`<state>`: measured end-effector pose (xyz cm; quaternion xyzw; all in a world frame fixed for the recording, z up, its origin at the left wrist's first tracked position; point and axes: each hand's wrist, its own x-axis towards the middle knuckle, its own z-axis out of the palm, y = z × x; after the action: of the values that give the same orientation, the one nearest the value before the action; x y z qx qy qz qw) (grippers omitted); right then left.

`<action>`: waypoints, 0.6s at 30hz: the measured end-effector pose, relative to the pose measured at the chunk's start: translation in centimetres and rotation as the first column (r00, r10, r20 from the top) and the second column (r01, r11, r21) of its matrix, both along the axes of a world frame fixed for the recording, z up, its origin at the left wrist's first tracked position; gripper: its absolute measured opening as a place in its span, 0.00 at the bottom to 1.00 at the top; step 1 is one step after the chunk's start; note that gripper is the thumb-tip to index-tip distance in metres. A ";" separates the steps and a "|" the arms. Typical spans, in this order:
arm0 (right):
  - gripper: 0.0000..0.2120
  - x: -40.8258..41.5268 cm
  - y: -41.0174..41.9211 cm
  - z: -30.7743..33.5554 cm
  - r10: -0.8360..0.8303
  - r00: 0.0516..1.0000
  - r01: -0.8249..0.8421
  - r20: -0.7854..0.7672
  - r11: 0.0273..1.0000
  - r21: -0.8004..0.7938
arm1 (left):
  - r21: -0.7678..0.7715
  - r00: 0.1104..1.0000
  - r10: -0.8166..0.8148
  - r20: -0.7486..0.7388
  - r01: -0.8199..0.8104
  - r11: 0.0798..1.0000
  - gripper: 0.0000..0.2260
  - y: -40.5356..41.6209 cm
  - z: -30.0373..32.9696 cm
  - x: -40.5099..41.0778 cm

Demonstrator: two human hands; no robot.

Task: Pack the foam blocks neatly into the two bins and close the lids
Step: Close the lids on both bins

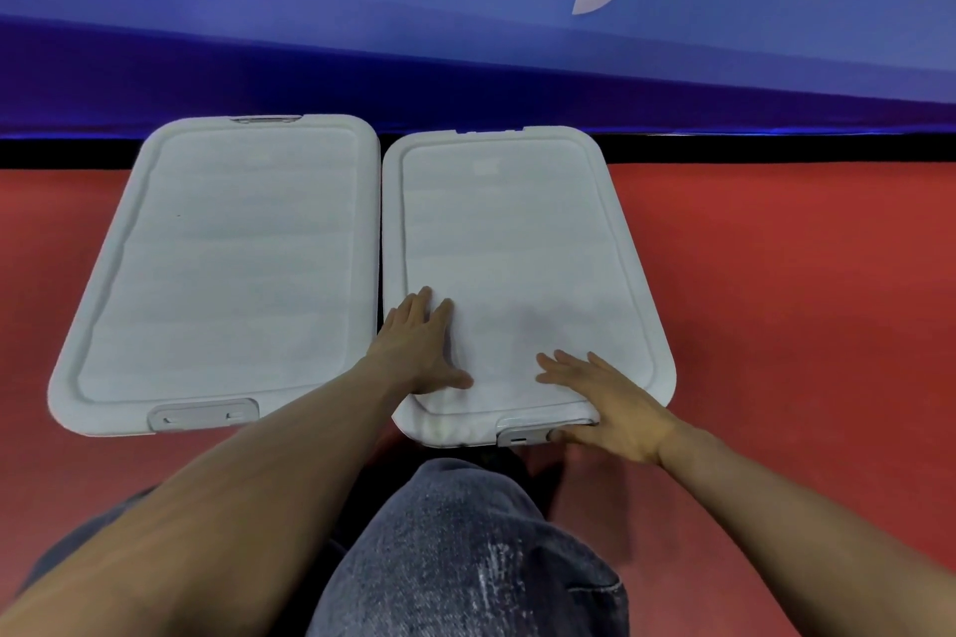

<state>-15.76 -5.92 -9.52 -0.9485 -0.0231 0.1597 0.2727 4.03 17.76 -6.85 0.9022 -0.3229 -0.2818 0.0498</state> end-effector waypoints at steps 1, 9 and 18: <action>0.38 0.0 0.0 -0.1 -0.009 1.000 0.009 -0.012 1.000 0.011 | -0.006 1.000 -0.002 0.003 0.002 1.000 0.52 0.0 -0.1 0.0; 0.45 1.0 -0.4 0.6 -0.127 0.975 0.146 -0.184 0.985 0.094 | -0.012 1.000 -0.009 0.011 0.009 1.000 0.52 -0.1 -0.8 0.4; 0.38 1.1 -0.3 0.3 -0.163 0.974 0.177 -0.154 0.981 0.077 | 0.008 1.000 -0.029 0.005 0.029 1.000 0.52 0.2 -0.7 0.6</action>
<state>-14.70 -6.21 -9.20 -0.9193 0.0711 0.2040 0.3289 4.62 17.91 -7.54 0.8983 -0.3349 -0.2815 0.0414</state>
